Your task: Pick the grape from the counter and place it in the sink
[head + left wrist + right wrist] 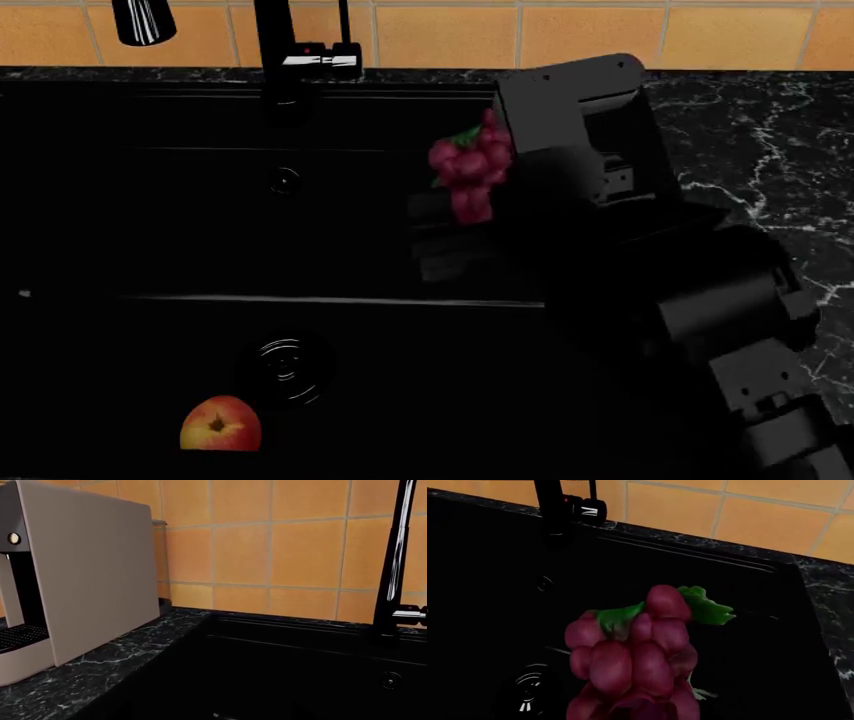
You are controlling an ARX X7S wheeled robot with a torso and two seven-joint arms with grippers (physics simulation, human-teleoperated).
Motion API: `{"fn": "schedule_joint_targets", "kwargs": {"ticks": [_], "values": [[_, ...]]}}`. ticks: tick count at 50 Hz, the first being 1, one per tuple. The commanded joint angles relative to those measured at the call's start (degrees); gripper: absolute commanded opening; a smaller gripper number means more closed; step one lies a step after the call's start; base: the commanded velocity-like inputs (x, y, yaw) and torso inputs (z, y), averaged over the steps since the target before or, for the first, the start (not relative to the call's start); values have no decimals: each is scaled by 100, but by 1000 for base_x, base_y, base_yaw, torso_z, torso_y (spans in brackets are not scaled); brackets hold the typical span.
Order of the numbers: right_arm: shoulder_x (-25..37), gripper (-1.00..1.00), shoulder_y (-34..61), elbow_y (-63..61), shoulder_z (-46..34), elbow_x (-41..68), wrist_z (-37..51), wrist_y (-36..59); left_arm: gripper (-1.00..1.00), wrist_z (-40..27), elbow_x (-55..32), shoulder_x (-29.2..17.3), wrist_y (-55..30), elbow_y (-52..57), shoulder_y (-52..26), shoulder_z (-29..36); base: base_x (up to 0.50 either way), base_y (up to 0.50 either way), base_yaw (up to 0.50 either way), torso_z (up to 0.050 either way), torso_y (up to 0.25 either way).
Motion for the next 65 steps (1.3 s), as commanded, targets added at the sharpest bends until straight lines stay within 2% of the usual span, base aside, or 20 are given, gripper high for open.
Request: {"fn": "schedule_joint_targets", "kwargs": {"ticks": [1,11,22,31,42,65], "values": [[-854,-100,765,1921,-656,-624,-1247,-357,100,-36,-30,-13,-57,42,-35,31,0,0,0,0,0],[-1765,-100,1173,4240,-1316,-1056,-2334,-1288,100,-85,-52,-24,-122,138,-35,58,0,0,0,0,0],[-1770,-100,1018,4393,-3764,1392,-2167,-1826,100,-58,-5,-29,15,17,4,133,0,0,0,0,1],[-1770,-100,807,4327,-4833,2491,-2158,-2033,100,-76,-37,-23,41,59,88,63,0,0,0,0,0],[-1770,-100,572,4238,-5246,2821,-2188,-2027,100,-93,-45,-15,68,27,79,92,0,0,0,0,1],[-1770,-100,335,4136,-5259,2639,-2260,-1822,100,-98,-117,-31,64,-7,18,114,-1,0,0,0,0]]}}
